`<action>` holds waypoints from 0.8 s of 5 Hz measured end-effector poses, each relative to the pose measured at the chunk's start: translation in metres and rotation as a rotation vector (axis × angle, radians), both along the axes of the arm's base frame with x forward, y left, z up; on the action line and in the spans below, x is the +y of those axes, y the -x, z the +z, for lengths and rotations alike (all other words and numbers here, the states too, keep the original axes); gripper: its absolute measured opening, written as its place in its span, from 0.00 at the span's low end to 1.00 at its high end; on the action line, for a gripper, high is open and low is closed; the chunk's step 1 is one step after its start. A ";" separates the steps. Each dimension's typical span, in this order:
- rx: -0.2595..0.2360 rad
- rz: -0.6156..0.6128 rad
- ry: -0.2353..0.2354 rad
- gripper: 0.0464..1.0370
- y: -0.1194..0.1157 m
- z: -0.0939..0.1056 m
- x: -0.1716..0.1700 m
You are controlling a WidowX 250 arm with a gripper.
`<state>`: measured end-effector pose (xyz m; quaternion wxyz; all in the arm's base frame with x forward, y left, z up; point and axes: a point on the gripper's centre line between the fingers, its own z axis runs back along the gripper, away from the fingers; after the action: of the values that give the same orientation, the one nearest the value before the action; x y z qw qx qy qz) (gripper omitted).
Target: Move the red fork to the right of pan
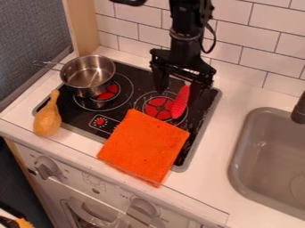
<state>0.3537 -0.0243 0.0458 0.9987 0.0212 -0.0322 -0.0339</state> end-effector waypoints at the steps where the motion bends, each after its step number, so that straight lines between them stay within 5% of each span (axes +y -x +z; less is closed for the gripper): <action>1: 0.024 0.013 -0.037 0.96 0.000 -0.017 0.006; 2: 0.042 0.029 -0.041 0.96 0.002 -0.029 0.011; 4: 0.025 0.094 0.042 0.88 0.003 -0.040 0.012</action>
<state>0.3505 -0.0122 0.0058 0.9997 0.0014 -0.0193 0.0134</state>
